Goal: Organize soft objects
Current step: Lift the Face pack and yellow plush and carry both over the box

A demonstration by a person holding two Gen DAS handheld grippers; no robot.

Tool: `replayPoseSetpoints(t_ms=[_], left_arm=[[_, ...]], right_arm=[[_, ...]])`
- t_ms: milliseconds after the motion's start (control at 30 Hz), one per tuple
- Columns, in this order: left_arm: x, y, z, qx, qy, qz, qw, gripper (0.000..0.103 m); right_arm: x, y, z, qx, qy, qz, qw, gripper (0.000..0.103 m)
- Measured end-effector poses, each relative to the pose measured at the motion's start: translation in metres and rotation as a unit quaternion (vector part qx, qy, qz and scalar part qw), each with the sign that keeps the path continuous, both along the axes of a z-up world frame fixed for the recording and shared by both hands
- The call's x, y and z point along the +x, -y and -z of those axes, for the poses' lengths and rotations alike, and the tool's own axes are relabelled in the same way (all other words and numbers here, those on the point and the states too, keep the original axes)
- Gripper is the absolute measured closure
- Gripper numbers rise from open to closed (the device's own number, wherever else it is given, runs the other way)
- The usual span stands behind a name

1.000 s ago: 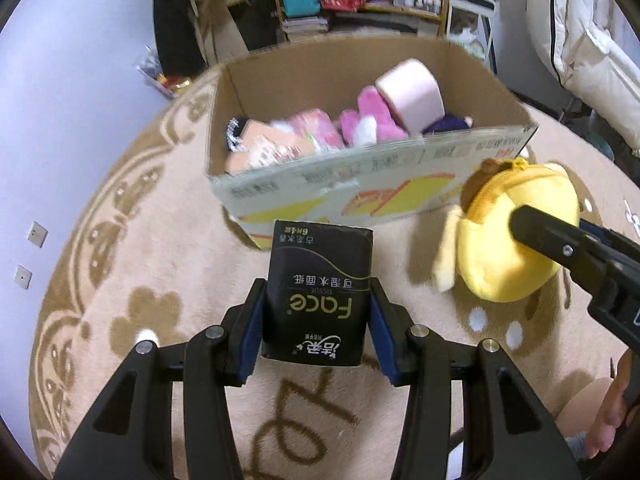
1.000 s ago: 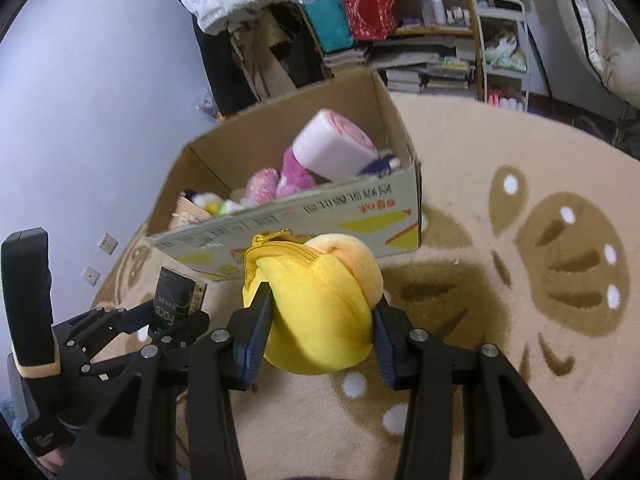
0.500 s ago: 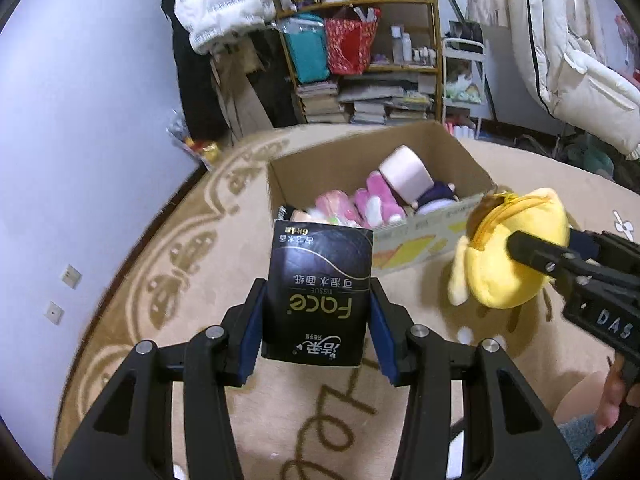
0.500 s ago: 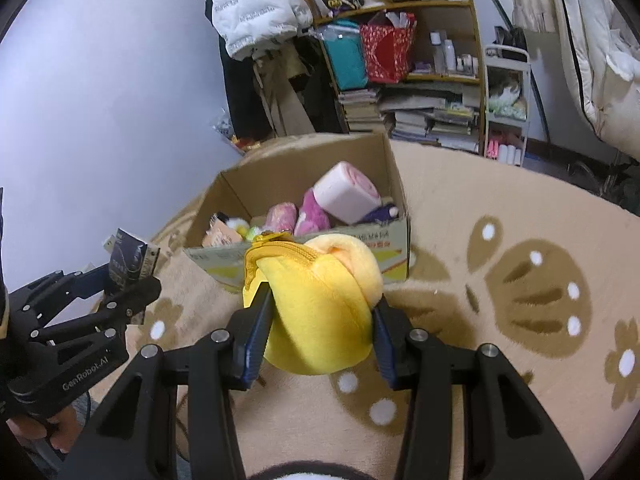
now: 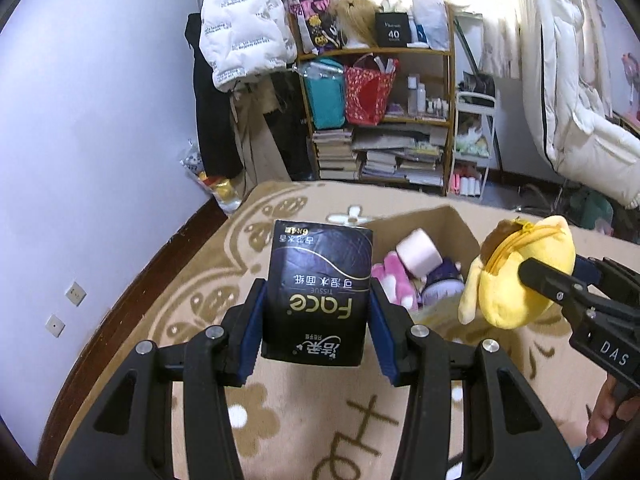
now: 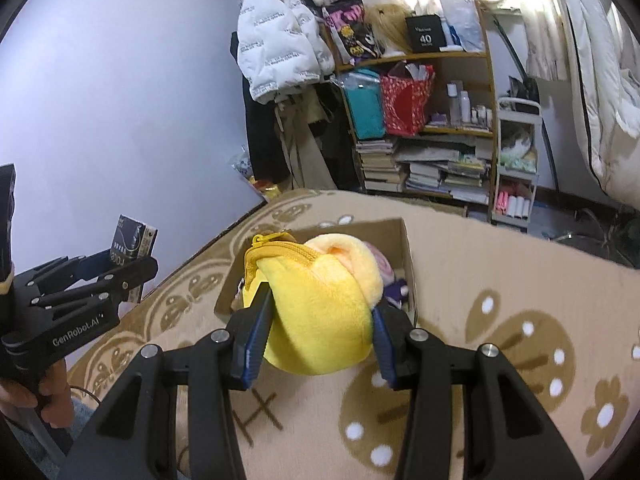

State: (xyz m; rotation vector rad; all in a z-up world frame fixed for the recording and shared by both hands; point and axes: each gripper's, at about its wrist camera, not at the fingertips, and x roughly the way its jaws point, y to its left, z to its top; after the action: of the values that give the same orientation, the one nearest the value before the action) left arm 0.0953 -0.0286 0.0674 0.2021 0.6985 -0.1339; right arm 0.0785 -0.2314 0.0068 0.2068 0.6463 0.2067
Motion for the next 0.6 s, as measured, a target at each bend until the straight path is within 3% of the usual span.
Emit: replayPoseSetpoints(t_ms=[367, 600], left_arm=[[0.05, -0.01, 0.0, -0.021, -0.005, 0.006, 0.9997, 0.057], [0.083, -0.006, 0.025, -0.025, -0.026, -0.004, 0.9993, 0.056]], right_arm=[[0.048, 0.001, 0.007, 0.004, -0.006, 0.0, 1.0, 0.054], [0.083, -0.002, 0.029, 0.016, -0.033, -0.012, 0.999, 0.054]])
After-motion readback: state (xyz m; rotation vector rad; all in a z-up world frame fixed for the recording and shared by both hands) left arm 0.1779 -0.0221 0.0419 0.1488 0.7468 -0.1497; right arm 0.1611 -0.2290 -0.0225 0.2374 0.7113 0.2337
